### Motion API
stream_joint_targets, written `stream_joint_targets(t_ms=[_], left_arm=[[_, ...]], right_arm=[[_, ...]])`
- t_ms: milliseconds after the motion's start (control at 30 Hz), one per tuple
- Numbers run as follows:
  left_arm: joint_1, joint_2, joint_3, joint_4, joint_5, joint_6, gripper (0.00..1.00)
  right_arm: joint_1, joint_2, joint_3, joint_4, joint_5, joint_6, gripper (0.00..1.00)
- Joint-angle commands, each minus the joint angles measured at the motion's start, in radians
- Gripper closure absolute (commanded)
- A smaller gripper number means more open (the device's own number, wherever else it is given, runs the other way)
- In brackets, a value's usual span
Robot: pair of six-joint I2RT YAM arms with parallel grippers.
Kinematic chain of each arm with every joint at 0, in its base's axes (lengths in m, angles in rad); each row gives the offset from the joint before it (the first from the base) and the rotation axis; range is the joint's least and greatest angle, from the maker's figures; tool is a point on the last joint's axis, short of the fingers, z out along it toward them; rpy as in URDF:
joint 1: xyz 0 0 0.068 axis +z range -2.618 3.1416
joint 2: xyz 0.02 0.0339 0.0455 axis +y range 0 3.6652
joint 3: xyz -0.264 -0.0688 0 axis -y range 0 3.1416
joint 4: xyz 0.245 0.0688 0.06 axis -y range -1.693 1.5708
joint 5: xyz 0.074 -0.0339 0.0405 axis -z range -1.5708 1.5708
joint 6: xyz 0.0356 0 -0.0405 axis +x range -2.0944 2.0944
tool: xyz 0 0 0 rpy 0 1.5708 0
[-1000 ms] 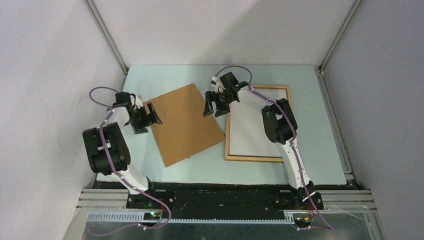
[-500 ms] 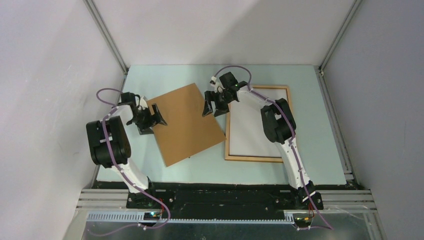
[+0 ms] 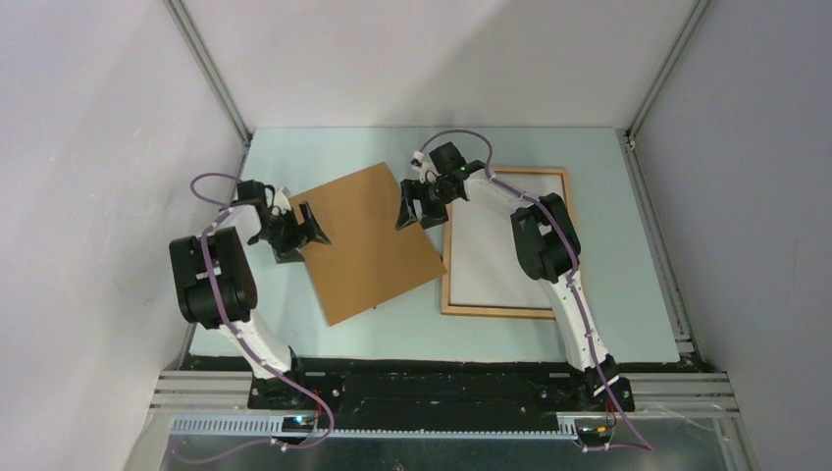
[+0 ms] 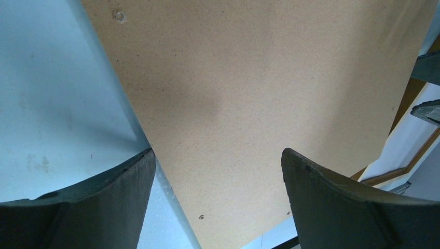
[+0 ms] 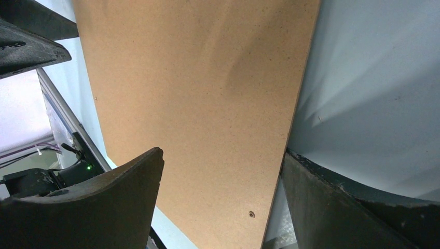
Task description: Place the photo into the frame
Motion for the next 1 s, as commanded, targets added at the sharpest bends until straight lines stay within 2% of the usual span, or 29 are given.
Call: stream_joint_targets(t_ms=[0, 333, 533, 967], left_arm=[[-0.015, -0.066, 0.053, -0.001, 0.144, -0.028, 0.08], [-0.016, -0.143, 0.101, -0.002, 0.288, -0.048, 0.08], [-0.015, -0.181, 0.147, -0.003, 0.374, -0.066, 0.08], [-0.058, -0.204, 0.259, -0.001, 0.441, -0.112, 0.08]], right_arm=[[0.016, -0.017, -0.027, -0.006, 0.001, -0.004, 0.14], [0.016, -0.005, -0.033, -0.009, 0.019, -0.023, 0.14], [0.014, -0.004, -0.038, 0.010, -0.019, -0.021, 0.14], [-0.022, 0.020, -0.115, 0.222, -0.345, 0.050, 0.13]])
